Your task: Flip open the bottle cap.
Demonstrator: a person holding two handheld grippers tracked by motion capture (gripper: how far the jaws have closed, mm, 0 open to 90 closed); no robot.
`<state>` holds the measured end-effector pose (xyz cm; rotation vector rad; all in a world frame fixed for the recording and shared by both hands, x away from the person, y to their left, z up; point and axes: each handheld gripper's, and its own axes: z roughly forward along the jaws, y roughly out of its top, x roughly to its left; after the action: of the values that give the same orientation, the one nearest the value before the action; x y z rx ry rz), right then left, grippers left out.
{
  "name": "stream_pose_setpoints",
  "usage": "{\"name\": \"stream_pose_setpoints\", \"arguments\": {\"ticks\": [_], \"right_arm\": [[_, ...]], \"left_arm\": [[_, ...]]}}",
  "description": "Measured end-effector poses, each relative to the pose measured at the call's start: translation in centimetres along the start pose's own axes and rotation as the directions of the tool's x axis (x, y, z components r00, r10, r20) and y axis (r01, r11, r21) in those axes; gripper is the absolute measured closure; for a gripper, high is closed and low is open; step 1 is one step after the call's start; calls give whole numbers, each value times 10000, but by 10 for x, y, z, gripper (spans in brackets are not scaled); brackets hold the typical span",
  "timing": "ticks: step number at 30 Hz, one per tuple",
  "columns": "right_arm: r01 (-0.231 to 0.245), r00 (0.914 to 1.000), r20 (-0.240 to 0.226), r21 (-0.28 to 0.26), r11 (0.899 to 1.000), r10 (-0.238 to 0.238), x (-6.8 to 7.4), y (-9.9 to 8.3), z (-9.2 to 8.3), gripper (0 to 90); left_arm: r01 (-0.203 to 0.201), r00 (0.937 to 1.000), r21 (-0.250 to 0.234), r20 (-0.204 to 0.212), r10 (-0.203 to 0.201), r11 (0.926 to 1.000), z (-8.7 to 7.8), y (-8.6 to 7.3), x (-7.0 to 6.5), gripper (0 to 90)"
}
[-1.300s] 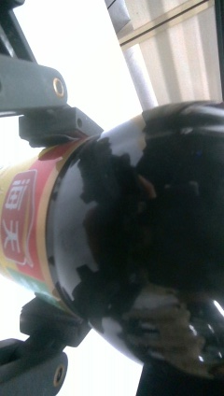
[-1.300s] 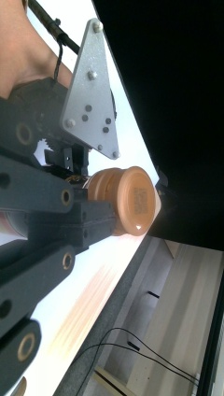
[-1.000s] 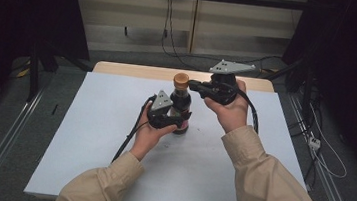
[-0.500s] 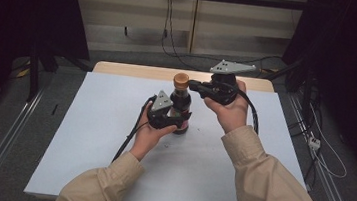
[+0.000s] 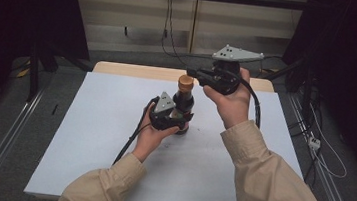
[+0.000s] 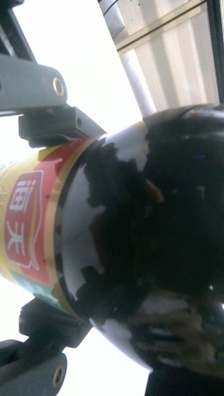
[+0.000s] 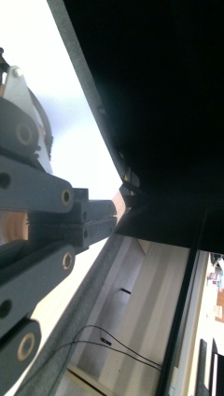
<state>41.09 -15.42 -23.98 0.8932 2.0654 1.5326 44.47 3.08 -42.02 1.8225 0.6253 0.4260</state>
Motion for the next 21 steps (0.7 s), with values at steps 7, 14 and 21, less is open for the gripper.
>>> {"name": "stream_pose_setpoints", "arguments": {"ticks": [7, 14, 21], "right_arm": [[-134, 9999, -89, 212, 9997, 136, -6, -9, -1, 900], [-250, 9996, -95, 537, 9982, 255, -12, -27, -1, 900], [-234, 9996, -114, 669, 9975, 242, -15, -33, -1, 900]], "left_arm": [[90, 9999, -32, 61, -90, 10000, 0, 0, 2, 311], [95, 9999, -65, -51, -95, 9999, 0, -1, 1, 309], [117, 9999, -65, -43, -117, 9999, 0, -1, 1, 308]]}}
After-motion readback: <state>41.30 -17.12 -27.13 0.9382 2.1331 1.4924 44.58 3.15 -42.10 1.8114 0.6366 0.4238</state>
